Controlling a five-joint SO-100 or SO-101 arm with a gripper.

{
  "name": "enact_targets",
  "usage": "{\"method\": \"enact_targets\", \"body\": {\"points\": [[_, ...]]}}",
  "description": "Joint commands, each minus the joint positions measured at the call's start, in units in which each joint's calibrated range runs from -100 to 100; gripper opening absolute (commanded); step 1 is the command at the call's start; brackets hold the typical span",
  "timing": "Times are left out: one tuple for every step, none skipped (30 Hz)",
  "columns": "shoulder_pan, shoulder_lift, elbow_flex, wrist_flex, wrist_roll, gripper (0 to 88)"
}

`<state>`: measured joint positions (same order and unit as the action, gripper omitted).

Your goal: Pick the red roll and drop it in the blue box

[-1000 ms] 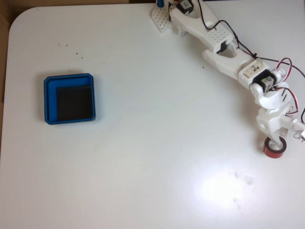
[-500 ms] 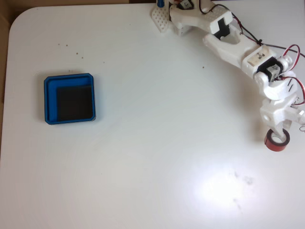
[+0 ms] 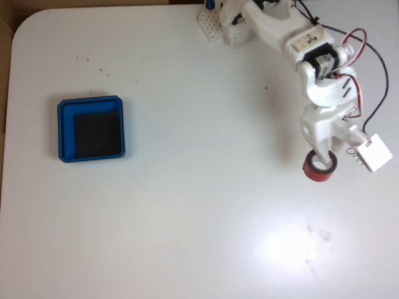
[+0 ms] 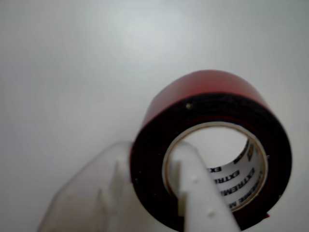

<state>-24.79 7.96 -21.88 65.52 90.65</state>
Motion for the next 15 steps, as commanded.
{"method": "enact_targets", "body": {"points": [[5.88, -10.89, 5.71, -0.01, -0.29, 0.5], [7.74, -12.56, 6.88, -0.01, -0.29, 0.5], [9.69, -13.98, 7.69, -0.01, -0.29, 0.5], [11.75, -15.07, 8.14, -0.01, -0.29, 0.5], [13.7, -15.99, 8.23, -0.01, -0.02, 0.5], [15.85, -16.74, 8.23, -0.01, 0.15, 0.5], [18.0, -17.32, 8.23, -0.01, 0.24, 0.5], [20.25, -17.83, 8.23, -0.01, 0.24, 0.5], [22.59, -18.24, 8.23, -0.01, 0.24, 0.5], [24.84, -18.58, 8.23, -0.01, 0.33, 0.5], [27.18, -18.66, 8.23, -0.01, 0.33, 0.5], [29.43, -18.66, 8.14, -0.01, 0.33, 0.5], [31.68, -18.66, 8.05, -0.01, 0.33, 0.5], [33.73, -18.66, 8.05, -0.01, 0.33, 0.5], [35.88, -18.66, 8.05, -0.01, 0.33, 0.5]]}}
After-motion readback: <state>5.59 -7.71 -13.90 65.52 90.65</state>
